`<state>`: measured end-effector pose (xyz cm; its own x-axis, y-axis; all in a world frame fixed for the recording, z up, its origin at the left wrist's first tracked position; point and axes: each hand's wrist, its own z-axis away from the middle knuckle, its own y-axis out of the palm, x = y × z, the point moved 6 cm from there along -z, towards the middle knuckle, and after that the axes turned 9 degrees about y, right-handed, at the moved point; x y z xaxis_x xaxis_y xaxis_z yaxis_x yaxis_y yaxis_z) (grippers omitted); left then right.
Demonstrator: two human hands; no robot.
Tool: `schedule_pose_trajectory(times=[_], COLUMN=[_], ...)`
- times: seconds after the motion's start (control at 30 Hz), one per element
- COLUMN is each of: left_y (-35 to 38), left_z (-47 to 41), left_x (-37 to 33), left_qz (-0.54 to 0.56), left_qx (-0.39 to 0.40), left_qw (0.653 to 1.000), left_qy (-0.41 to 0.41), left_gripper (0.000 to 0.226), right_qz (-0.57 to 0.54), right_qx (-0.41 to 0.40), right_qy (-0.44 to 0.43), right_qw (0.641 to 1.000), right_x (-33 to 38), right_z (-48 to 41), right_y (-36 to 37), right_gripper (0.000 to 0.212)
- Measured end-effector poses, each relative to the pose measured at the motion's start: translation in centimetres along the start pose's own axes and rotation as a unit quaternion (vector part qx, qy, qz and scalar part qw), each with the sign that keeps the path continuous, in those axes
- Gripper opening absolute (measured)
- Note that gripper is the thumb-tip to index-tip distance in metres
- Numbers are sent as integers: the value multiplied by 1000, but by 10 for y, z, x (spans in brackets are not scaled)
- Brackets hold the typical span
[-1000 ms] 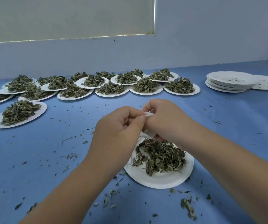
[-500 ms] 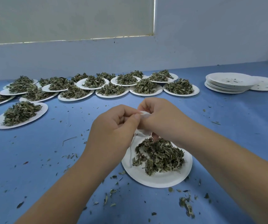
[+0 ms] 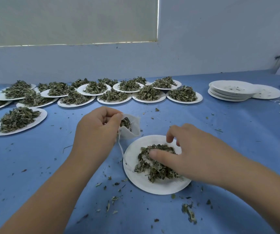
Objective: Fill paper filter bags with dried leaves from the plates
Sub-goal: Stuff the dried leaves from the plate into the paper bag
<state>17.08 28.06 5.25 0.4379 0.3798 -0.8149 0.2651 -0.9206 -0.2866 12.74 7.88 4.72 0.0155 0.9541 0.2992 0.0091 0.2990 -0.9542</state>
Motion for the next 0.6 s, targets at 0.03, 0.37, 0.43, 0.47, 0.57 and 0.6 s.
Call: schedule_pose_trajectory(times=[0.03,0.37,0.43,0.47,0.57,0.6], left_y=[-1,-8,-8,-9,-9,-10], left_z=[0,1,2,2,3,3], left_x=[-1,-3,-6,-7,-10,-11], left_qz=[-3,-58,-66,-71,-83,-88], left_qx=[-4,-25,-28,-29,-30,-31], left_qw=[1000,997,996,996,993,992], left_qy=[3,33,47,56,77,83], left_gripper=[15,19,21,22,24,25], right_qz=[20,84,82,81,76,72], right_qx=[9,18,11,5,-12,-17], right_qy=[-1,-9,-16,-20,-27,-31], right_qw=[1000,996,996,996,997,997], right_x=[0,7,8,8,9,10], right_z=[4,13,12,12,11,10], right_y=[4,29,31,31,32,33], right_gripper=[66,57,48,44,36,33])
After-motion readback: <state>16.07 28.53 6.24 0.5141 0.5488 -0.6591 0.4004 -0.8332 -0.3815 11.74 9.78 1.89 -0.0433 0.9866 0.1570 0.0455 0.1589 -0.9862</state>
